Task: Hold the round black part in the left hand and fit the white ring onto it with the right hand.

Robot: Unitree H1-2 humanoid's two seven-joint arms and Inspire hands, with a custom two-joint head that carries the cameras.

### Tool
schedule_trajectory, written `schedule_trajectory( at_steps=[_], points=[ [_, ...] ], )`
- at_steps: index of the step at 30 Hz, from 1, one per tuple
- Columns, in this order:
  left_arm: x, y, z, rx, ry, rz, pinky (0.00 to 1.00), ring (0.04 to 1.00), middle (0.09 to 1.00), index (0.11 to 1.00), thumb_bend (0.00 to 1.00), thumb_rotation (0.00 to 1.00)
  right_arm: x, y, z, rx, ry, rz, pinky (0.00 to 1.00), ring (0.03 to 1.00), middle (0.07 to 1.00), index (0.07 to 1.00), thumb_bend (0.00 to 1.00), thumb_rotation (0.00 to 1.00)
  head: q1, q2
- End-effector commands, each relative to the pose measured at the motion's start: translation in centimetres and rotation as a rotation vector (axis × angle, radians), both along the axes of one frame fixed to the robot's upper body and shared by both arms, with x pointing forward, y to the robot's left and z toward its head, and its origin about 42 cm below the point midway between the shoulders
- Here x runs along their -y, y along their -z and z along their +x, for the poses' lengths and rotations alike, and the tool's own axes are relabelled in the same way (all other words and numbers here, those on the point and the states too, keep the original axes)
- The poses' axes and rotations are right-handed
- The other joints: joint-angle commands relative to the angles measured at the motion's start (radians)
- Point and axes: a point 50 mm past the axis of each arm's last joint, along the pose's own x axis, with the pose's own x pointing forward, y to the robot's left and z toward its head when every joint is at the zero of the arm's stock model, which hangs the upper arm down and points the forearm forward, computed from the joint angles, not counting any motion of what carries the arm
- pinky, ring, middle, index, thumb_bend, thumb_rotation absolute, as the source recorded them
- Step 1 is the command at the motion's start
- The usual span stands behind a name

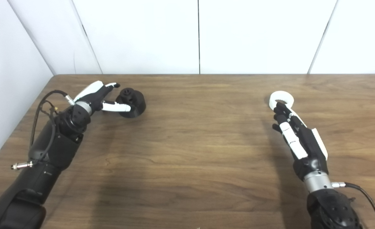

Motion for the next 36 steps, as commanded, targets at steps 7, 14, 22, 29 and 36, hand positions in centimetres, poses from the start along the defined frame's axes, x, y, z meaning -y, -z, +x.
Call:
schedule_trajectory(
  at_steps=[7,14,22,29,36],
  points=[
    [2.4,0.0,0.1,-0.052,0.097,-0.045,0.93,1.000,1.000,0.963,1.00,0.46,-0.2,-1.5,0.4,0.092,-0.012,0.004,0.88,0.909,0.889,0.880,0.51,0.68,0.002,0.002],
    [2.7,0.4,0.1,-0.055,0.101,-0.041,0.90,1.000,0.992,0.965,1.00,0.43,-0.1,-1.4,0.4,0.084,0.004,0.005,0.86,0.900,0.877,0.868,0.55,0.67,0.002,0.002],
    [3.0,1.1,0.1,-0.046,0.112,-0.032,0.89,1.000,0.979,0.946,1.00,0.40,0.0,-1.6,0.4,0.087,0.002,0.007,0.87,0.911,0.884,0.874,0.55,0.67,-0.001,0.002],
    [3.4,1.5,0.1,-0.046,0.136,-0.012,0.85,0.990,0.954,0.933,1.00,0.40,0.1,-1.8,0.3,0.095,0.010,-0.011,0.86,0.905,0.885,0.875,0.54,0.68,-0.002,0.004],
    [3.6,1.6,0.0,-0.064,0.146,-0.001,0.74,0.901,0.849,0.913,1.00,0.39,0.2,-1.8,0.3,0.091,0.015,-0.015,0.84,0.899,0.883,0.874,0.55,0.69,-0.001,0.005]
  ],
)
